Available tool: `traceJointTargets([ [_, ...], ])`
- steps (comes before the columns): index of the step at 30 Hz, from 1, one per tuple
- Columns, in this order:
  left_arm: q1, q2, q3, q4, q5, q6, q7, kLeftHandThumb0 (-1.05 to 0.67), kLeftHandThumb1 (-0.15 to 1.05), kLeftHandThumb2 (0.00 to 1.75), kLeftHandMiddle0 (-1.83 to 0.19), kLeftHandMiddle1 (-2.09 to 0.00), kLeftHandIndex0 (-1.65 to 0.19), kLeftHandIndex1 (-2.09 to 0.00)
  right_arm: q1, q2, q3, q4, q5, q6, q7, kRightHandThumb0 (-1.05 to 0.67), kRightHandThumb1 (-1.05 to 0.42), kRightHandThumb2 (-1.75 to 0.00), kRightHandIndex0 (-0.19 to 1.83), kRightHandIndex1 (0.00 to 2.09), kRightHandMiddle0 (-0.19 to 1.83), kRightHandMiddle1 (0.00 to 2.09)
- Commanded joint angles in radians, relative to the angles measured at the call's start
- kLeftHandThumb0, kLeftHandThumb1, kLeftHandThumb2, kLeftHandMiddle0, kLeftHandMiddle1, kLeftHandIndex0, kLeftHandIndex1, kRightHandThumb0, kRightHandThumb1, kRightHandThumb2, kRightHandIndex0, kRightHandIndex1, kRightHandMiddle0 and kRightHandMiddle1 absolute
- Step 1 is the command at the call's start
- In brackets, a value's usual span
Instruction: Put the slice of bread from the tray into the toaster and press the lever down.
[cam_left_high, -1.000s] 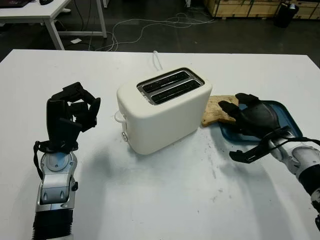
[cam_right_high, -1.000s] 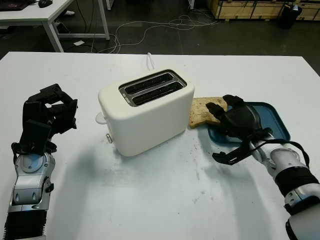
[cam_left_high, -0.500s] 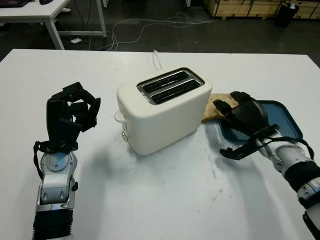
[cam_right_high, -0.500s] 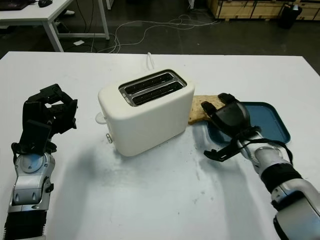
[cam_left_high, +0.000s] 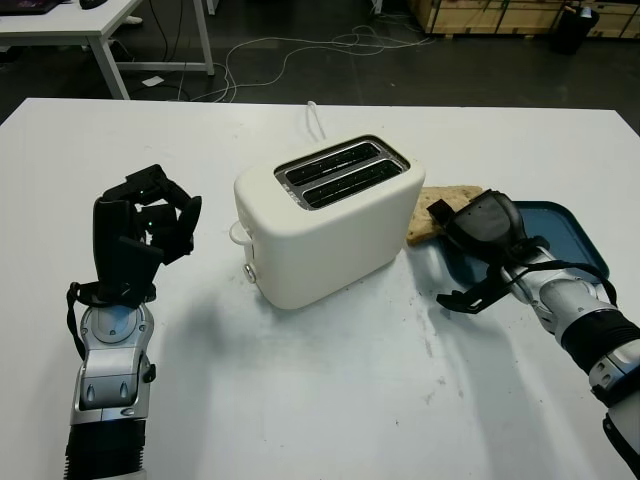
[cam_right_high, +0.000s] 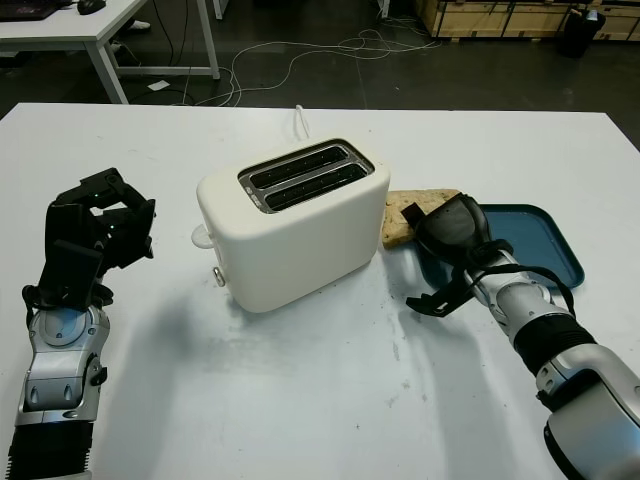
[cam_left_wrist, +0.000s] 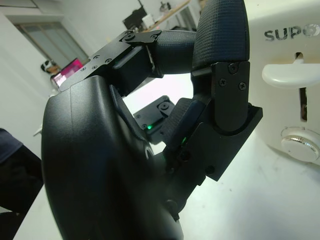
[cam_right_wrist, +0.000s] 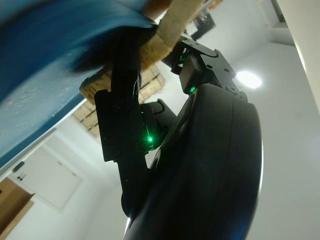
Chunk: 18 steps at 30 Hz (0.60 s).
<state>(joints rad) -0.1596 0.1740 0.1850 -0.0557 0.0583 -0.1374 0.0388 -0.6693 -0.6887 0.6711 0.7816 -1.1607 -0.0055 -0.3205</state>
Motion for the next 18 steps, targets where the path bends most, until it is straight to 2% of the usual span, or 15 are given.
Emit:
traceJointTargets([
  [1, 0.007, 0.002, 0.002, -0.015, -0.006, -0.011, 0.002, -0.89, 0.68, 0.67, -1.39, -1.49, -1.14, -1.50, 0.027, -0.017, -0.007, -0.008, 0.020, -0.042, -0.007, -0.46, -0.92, -0.74, 0.95, 1.75, 0.29, 1.74],
  [2, 0.008, 0.001, 0.002, -0.017, -0.006, -0.006, 0.003, -0.89, 0.68, 0.67, -1.39, -1.49, -1.14, -1.50, 0.027, -0.021, -0.007, -0.012, 0.020, -0.046, -0.010, -0.45, -0.92, -0.72, 0.94, 1.75, 0.26, 1.66],
  [4, 0.008, 0.000, 0.003, -0.017, -0.006, -0.007, 0.003, -0.89, 0.68, 0.66, -1.39, -1.48, -1.14, -1.49, 0.027, -0.026, -0.011, -0.017, 0.016, -0.045, -0.046, -0.44, -0.92, -0.71, 0.92, 1.75, 0.28, 1.29],
  [5, 0.007, 0.000, 0.002, -0.016, -0.005, -0.008, 0.003, -0.89, 0.69, 0.66, -1.40, -1.48, -1.14, -1.48, 0.026, -0.028, -0.014, -0.018, 0.013, -0.043, -0.071, -0.44, -0.92, -0.67, 0.92, 1.75, 0.26, 1.40],
  [6, 0.007, 0.000, 0.002, -0.017, -0.007, -0.007, 0.002, -0.89, 0.69, 0.66, -1.40, -1.48, -1.15, -1.48, 0.024, -0.029, -0.021, -0.014, 0.019, -0.053, -0.108, -0.43, -0.92, -0.67, 0.93, 1.75, 0.23, 1.60],
  [7, 0.006, 0.000, 0.002, -0.017, -0.010, -0.005, 0.001, -0.89, 0.69, 0.66, -1.40, -1.48, -1.15, -1.48, 0.019, -0.035, -0.027, -0.008, 0.025, -0.072, -0.149, -0.41, -0.92, -0.67, 0.94, 1.75, 0.21, 1.64],
  [8, 0.006, -0.001, 0.002, -0.016, -0.011, -0.005, 0.000, -0.89, 0.69, 0.65, -1.40, -1.47, -1.15, -1.48, 0.013, -0.039, -0.032, 0.001, 0.031, -0.093, -0.184, -0.40, -0.92, -0.68, 0.96, 1.75, 0.22, 1.60],
  [11, 0.006, 0.000, 0.002, -0.014, -0.014, -0.009, -0.005, -0.88, 0.69, 0.65, -1.40, -1.47, -1.15, -1.47, -0.011, -0.059, -0.064, 0.018, 0.058, -0.171, -0.285, -0.38, -0.92, -0.67, 0.93, 1.75, 0.22, 1.72],
  [14, 0.007, -0.004, 0.002, -0.017, -0.016, -0.004, -0.002, -0.89, 0.68, 0.65, -1.40, -1.46, -1.15, -1.47, -0.048, -0.082, -0.082, 0.028, 0.057, -0.222, -0.378, -0.38, -0.92, -0.59, 0.88, 1.75, 0.18, 1.74],
  [15, 0.006, -0.004, 0.002, -0.014, -0.018, -0.008, -0.004, -0.89, 0.68, 0.65, -1.40, -1.46, -1.15, -1.47, -0.060, -0.089, -0.088, 0.027, 0.057, -0.233, -0.387, -0.38, -0.92, -0.54, 0.88, 1.75, 0.19, 1.63],
  [16, 0.006, -0.003, 0.002, -0.013, -0.021, -0.009, -0.007, -0.88, 0.68, 0.65, -1.41, -1.46, -1.15, -1.48, -0.073, -0.098, -0.095, 0.021, 0.060, -0.241, -0.381, -0.39, -0.92, -0.49, 0.89, 1.75, 0.37, 1.23],
  [17, 0.005, -0.002, 0.002, -0.011, -0.022, -0.010, -0.008, -0.88, 0.68, 0.65, -1.40, -1.46, -1.15, -1.48, -0.082, -0.103, -0.104, 0.019, 0.069, -0.250, -0.377, -0.40, -0.92, -0.46, 0.89, 1.75, 0.46, 1.08],
  [18, 0.006, -0.003, 0.001, -0.013, -0.020, -0.006, -0.007, -0.88, 0.68, 0.65, -1.41, -1.46, -1.15, -1.48, -0.093, -0.107, -0.114, 0.017, 0.076, -0.261, -0.378, -0.40, -0.92, -0.45, 0.88, 1.75, 0.40, 1.28],
])
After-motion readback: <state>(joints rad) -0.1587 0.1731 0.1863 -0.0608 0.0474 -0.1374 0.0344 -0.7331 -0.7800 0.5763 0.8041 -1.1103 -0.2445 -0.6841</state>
